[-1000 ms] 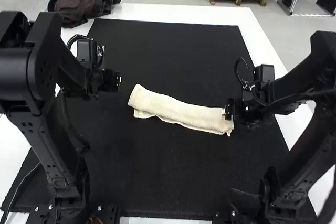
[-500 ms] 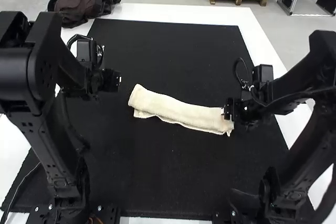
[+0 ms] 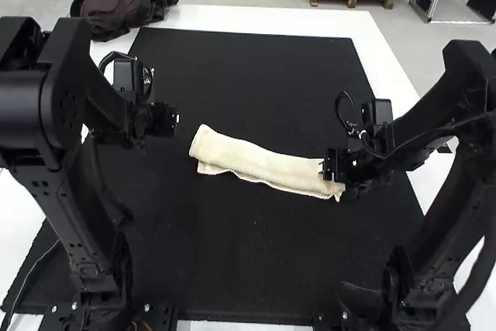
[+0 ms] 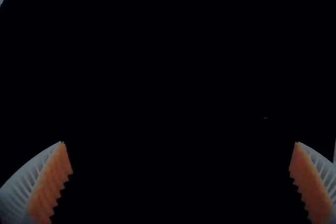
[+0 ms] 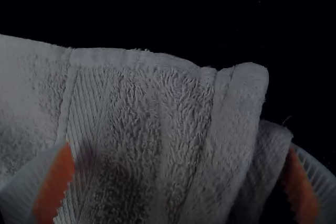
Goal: Fold the towel.
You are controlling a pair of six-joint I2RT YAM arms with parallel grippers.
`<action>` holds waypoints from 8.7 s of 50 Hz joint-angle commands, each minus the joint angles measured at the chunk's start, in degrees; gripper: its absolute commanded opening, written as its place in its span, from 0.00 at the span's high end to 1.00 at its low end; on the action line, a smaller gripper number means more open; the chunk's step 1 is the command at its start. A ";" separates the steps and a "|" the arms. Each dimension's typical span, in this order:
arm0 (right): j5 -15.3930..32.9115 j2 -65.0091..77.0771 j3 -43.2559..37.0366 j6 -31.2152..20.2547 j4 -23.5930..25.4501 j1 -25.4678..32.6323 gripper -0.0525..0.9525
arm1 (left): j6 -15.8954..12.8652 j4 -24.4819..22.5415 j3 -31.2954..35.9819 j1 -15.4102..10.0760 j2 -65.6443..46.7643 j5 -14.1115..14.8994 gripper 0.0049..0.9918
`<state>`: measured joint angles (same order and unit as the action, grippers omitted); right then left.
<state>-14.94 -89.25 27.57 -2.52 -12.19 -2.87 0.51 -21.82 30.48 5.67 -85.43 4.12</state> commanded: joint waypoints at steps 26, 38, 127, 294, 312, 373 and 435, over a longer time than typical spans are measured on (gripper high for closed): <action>-2.11 -3.91 -0.50 0.68 -2.32 -0.47 0.56 | 0.19 -0.06 -0.77 0.48 2.28 0.45 0.02; -6.42 -4.79 2.22 0.33 2.87 -0.03 0.97 | 0.37 0.03 -0.86 0.48 3.16 0.36 0.02; -10.72 -6.28 22.00 12.72 7.70 -24.28 0.97 | 2.04 0.29 -2.09 0.48 6.77 -5.17 0.02; -19.60 -24.83 33.78 18.43 -6.01 -33.60 0.97 | 4.67 -0.50 -5.17 0.48 12.74 -5.88 0.02; -21.01 -28.61 34.74 20.63 -11.81 -34.66 0.97 | 4.76 -0.68 -5.17 0.48 13.36 -5.88 0.02; -24.00 -43.46 41.16 21.95 -24.47 -35.71 0.97 | 4.67 -0.85 -4.99 0.48 13.53 -5.79 0.02; -22.68 -3.12 46.26 28.36 -6.10 -22.26 0.97 | 4.67 12.86 18.12 -0.22 19.42 -5.09 0.02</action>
<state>-38.30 -99.42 71.07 25.36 -18.72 -28.08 5.26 -9.45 43.38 5.67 -68.75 -1.50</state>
